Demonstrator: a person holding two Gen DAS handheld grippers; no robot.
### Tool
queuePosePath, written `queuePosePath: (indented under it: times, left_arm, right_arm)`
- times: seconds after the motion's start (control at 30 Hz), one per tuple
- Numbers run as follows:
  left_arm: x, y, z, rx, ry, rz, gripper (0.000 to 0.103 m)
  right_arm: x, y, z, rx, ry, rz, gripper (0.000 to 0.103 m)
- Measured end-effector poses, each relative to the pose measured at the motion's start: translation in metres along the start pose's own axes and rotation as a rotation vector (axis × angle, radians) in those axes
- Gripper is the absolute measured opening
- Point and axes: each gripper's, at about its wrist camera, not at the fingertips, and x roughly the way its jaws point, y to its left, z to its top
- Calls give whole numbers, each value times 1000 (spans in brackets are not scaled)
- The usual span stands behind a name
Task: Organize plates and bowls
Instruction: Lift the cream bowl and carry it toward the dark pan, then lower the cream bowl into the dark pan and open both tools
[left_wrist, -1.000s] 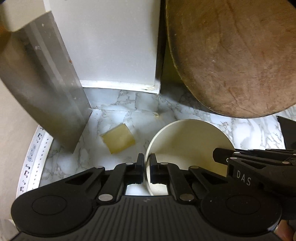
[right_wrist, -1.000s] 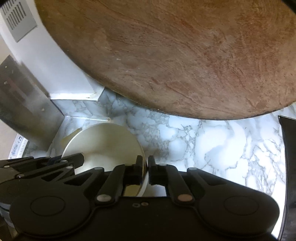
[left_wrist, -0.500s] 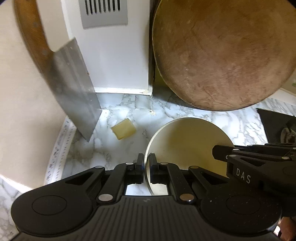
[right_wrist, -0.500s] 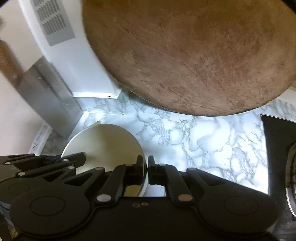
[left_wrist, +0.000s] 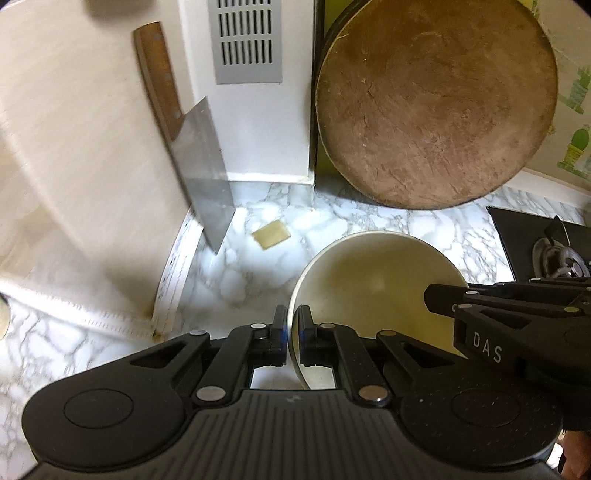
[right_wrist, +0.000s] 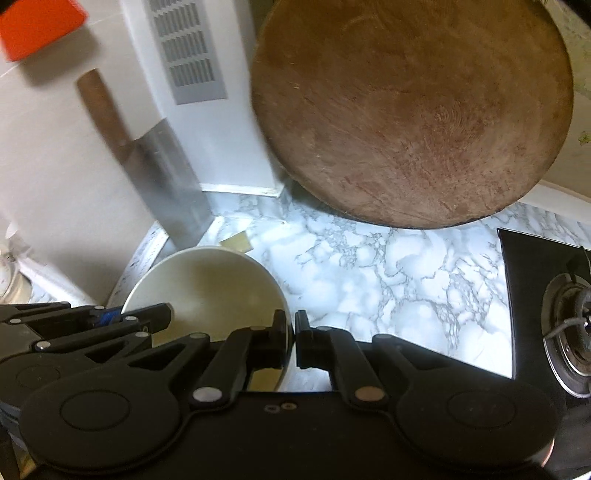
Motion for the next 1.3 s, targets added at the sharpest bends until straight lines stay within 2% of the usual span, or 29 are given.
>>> queuePosePath:
  times: [0.27, 0.67, 1.0, 1.3]
  left_arm:
    - [-27, 4, -39, 14, 16, 9, 5]
    - [-22, 8, -92, 27, 98, 15, 5]
    - [-11, 12, -109, 14, 135, 18, 5]
    - [-9, 10, -116, 40, 119, 38, 6]
  right_arm:
    - [-26, 22, -30, -26, 3, 3, 5]
    - [-22, 35, -76, -14, 79, 16, 6]
    - [-9, 41, -92, -30, 117, 20, 6]
    - [-6, 42, -96, -50, 117, 27, 7]
